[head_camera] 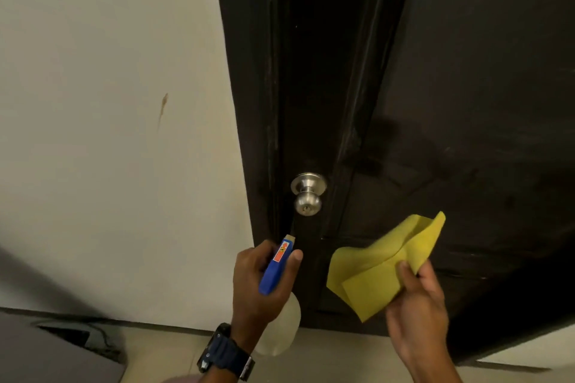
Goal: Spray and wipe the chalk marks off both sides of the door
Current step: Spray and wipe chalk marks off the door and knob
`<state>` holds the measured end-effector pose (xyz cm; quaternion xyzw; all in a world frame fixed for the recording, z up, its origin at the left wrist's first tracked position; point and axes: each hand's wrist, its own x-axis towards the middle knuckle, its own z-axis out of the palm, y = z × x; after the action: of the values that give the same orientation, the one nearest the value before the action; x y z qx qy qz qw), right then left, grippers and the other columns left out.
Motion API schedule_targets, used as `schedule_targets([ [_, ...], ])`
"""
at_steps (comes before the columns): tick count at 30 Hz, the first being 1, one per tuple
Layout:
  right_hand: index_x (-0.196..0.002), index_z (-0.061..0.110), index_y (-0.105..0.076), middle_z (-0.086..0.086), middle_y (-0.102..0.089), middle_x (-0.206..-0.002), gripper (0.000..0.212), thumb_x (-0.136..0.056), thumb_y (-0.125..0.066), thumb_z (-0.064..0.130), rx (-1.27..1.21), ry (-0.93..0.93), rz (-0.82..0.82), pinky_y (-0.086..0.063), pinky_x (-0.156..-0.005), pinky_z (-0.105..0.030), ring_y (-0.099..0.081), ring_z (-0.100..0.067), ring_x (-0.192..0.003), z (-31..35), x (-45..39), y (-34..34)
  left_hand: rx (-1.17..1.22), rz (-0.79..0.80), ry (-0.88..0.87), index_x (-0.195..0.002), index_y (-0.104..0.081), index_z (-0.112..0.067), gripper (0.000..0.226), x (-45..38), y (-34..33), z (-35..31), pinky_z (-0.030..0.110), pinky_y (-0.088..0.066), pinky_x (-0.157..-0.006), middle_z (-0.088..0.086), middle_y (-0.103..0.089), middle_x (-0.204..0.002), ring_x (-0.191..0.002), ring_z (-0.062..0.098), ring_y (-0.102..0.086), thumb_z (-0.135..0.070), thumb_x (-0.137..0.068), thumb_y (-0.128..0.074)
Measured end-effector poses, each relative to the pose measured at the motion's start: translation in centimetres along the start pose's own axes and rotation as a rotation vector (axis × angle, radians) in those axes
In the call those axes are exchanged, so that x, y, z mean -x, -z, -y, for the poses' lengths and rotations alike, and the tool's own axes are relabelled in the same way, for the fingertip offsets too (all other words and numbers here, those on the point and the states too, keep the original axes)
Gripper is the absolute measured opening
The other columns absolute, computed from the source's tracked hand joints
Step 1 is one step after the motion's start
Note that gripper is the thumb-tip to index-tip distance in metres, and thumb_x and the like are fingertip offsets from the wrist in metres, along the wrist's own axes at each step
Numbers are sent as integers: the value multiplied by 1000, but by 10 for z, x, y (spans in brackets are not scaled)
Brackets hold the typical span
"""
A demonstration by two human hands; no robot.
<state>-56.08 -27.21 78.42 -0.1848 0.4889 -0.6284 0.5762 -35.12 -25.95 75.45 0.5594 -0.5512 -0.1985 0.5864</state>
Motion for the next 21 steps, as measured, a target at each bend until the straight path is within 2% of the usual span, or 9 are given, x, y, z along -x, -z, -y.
schedule_targets([
  [2, -133, 29, -61, 5, -72, -120, 37, -105, -43, 13, 0, 27, 16, -50, -92, -39, -63, -20, -117, 18, -8, 7, -3, -11, -18, -77, -58, -16, 46, 0, -13, -7, 28, -47, -49, 2, -54, -60, -50, 19, -53, -61, -87, -62],
  [6, -116, 34, -65, 13, -72, -113, 32, -105, -44, 13, 14, 13, 115, -48, -92, -36, -65, -10, -108, 42, -23, 16, -75, -52, 17, -77, -57, -21, 40, 2, -33, -17, 16, -43, -50, 0, -56, -64, -52, 18, -54, -60, -85, -61],
  [8, -113, 35, -65, 13, -71, -112, 32, -104, -44, 13, -1, -26, 162, -47, -97, -41, -63, -13, -112, 52, -34, 26, -106, -79, 60, -75, -58, -23, 41, 7, -48, -25, 16, -44, -52, -1, -57, -63, -53, 18, -55, -63, -83, -59],
  [11, -115, 35, -64, 8, -67, -121, 31, -103, -45, 14, -3, -89, 213, -42, -107, -48, -59, -18, -119, 63, -48, 37, -111, -116, 40, -76, -59, -20, 38, 15, -63, -36, 16, -43, -52, 0, -55, -61, -52, 18, -54, -56, -85, -61],
  [13, -116, 37, -64, 8, -66, -124, 31, -103, -46, 15, 4, -83, 253, -42, -108, -50, -59, -19, -120, 69, -54, 39, -136, -179, 39, -78, -60, -17, 39, 18, -69, -43, 15, -43, -53, -1, -56, -62, -54, 19, -54, -56, -85, -61],
  [15, -118, 40, -63, 15, -68, -120, 28, -104, -48, 21, 127, 58, 333, -44, -106, -46, -60, -12, -117, 75, -59, 30, -170, -242, 41, -79, -60, -17, 39, 19, -73, -52, 13, -43, -54, -3, -57, -63, -55, 18, -55, -56, -84, -61],
  [17, -129, 36, -61, 13, -69, -123, 31, -102, -48, 26, 334, 360, 488, -46, -105, -39, -61, -8, -117, 76, -64, 4, -189, -294, 43, -78, -60, -17, 37, 20, -74, -61, 12, -42, -54, -5, -58, -63, -56, 17, -55, -54, -84, -61],
  [20, -146, 10, -47, -1, -51, -148, 49, -98, -42, 7, 693, 802, 867, -37, -116, -28, -45, -3, -138, 48, -86, -58, -196, -366, 30, -75, -60, -16, 33, 23, -68, -69, 10, -39, -54, -9, -55, -60, -53, 14, -52, -47, -86, -61],
  [21, -147, 8, -47, -3, -46, -151, 51, -96, -41, 2, 846, 885, 1002, -33, -119, -30, -40, -9, -143, 33, -95, -81, -201, -386, 32, -73, -59, -16, 32, 25, -65, -70, 10, -37, -54, -11, -53, -58, -51, 11, -50, -45, -86, -61],
])
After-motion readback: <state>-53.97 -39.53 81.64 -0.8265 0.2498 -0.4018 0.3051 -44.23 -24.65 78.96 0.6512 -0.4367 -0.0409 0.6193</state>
